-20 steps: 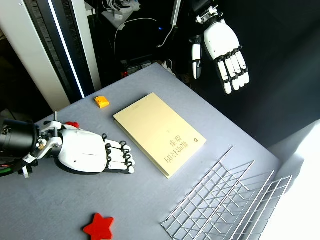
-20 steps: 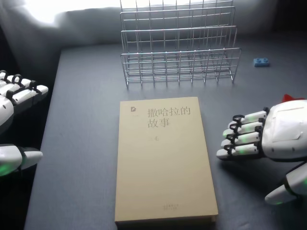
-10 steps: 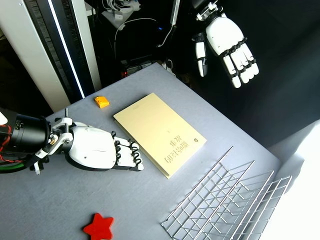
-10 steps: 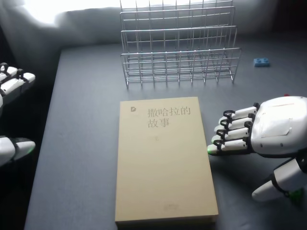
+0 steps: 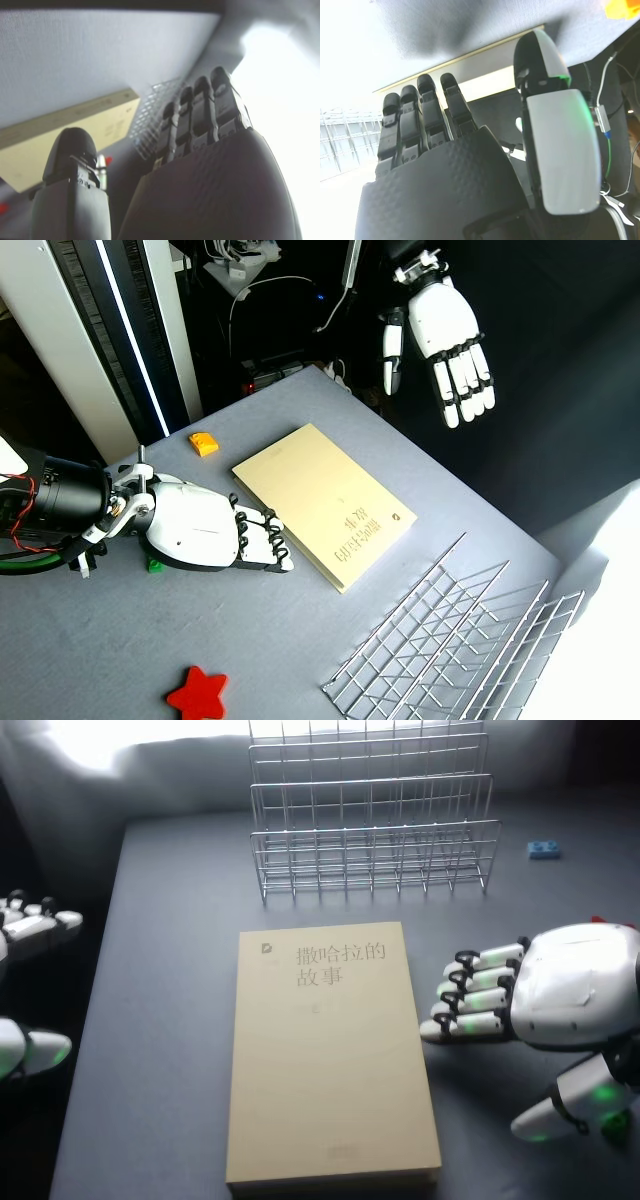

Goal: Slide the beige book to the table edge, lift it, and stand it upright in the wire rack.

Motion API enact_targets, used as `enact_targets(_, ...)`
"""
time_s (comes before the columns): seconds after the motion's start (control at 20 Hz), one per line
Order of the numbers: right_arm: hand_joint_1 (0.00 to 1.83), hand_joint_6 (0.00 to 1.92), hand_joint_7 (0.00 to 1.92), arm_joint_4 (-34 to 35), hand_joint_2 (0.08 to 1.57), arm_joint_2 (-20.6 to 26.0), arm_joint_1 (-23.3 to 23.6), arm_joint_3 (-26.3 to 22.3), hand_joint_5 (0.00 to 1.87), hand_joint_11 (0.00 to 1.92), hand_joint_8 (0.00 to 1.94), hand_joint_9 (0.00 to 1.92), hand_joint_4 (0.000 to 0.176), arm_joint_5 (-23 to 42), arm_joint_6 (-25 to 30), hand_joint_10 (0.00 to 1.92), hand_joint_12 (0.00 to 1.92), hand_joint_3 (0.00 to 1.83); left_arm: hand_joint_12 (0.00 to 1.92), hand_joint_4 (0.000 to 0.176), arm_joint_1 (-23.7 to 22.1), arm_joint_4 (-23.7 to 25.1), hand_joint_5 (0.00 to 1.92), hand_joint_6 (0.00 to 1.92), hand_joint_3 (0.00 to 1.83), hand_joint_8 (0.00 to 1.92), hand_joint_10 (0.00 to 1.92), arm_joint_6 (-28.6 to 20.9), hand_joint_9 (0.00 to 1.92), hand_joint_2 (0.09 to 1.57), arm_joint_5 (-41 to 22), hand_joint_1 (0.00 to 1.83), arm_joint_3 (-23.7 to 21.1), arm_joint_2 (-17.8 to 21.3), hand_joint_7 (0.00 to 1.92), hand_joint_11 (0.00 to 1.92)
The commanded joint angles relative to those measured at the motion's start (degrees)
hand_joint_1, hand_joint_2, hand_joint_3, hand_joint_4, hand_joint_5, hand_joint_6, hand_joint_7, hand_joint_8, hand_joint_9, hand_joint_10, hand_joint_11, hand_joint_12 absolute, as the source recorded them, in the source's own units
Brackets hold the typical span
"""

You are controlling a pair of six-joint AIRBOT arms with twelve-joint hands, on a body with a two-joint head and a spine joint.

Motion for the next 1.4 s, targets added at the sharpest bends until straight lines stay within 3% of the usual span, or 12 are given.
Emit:
enact_targets(0.0, 0.09, 0.0, 0.09, 1.66, 1.16, -0.21, 1.0, -0.24, 0.02, 0.0, 0.0, 0.06, 0.0, 0.59, 0.2, 0.0, 0.22, 0.0, 0.13, 0.055, -1.26, 0.95, 0.08, 0.0, 0.0, 0.0, 0.0, 0.06, 0.05, 1.18, -1.83, 0.5, 0.58, 0.65, 0.08, 0.0)
enact_targets(0.2, 0.07, 0.0, 0.05, 1.64, 1.16, -1.4, 1.14, -0.22, 0.0, 0.0, 0.0, 0.04, 0.0, -0.07, 0.0, 0.0, 0.15, 0.0, 0.08, 0.058, -6.05, 0.32, 0.08, 0.01, 0.0, 0.0, 0.0, 0.4, 0.04, 1.18, 2.65, 0.52, 3.12, -0.68, 0.06, 0.0)
enact_targets(0.4, 0.08, 0.0, 0.04, 1.63, 1.16, -2.66, 1.34, -0.24, 0.0, 0.0, 0.0, 0.04, 0.0, -0.99, -0.14, 0.0, 0.12, 0.0, 0.13, 0.06, -8.78, -3.72, 0.07, 0.0, 0.0, 0.0, 0.0, 2.76, 0.05, 1.17, 4.56, 0.54, 4.44, -2.34, 0.07, 0.0)
enact_targets(0.65, 0.12, 0.0, 0.04, 1.62, 1.16, -4.15, 1.89, -0.4, 0.01, 0.0, 0.0, 0.05, 0.0, -2.51, -0.23, 0.0, 0.14, 0.0, 0.15, 0.055, -8.61, -6.05, 0.08, 0.0, 0.0, 0.0, 0.0, 2.85, 0.06, 1.17, 7.02, 0.53, 5.41, -2.33, 0.08, 0.0)
enact_targets(0.7, 0.1, 0.0, 0.02, 1.6, 1.17, -4.24, 2.04, -0.76, 0.0, 0.0, 0.0, 0.01, 0.0, -2.85, -0.22, 0.0, 0.06, 0.0, 0.17, 0.052, -8.65, -6.05, 0.08, 0.0, 0.0, 0.0, 0.0, 2.95, 0.06, 1.17, 7.63, 0.52, 5.84, -2.47, 0.09, 0.0)
enact_targets(1.05, 0.08, 0.0, 0.01, 1.56, 1.18, -4.81, 2.78, -2.85, 0.0, 0.0, 0.0, 0.0, 0.0, -4.4, -0.46, 0.0, 0.01, 0.0, 0.15, 0.052, -8.05, -6.07, 0.08, 0.0, 0.0, 0.0, 0.0, 2.54, 0.05, 1.18, 5.95, 0.51, 6.38, -2.57, 0.07, 0.0)
enact_targets(1.35, 0.06, 0.0, 0.04, 1.54, 1.17, -5.14, 3.16, -4.84, 0.0, 0.04, 0.01, 0.04, 0.0, -6.18, -1.12, 0.01, 0.03, 0.0, 0.15, 0.05, -5.19, -6.07, 0.09, 0.0, 0.0, 0.0, 0.0, -2.86, 0.06, 1.17, 3.96, 0.54, 7.68, -3.03, 0.07, 0.0)
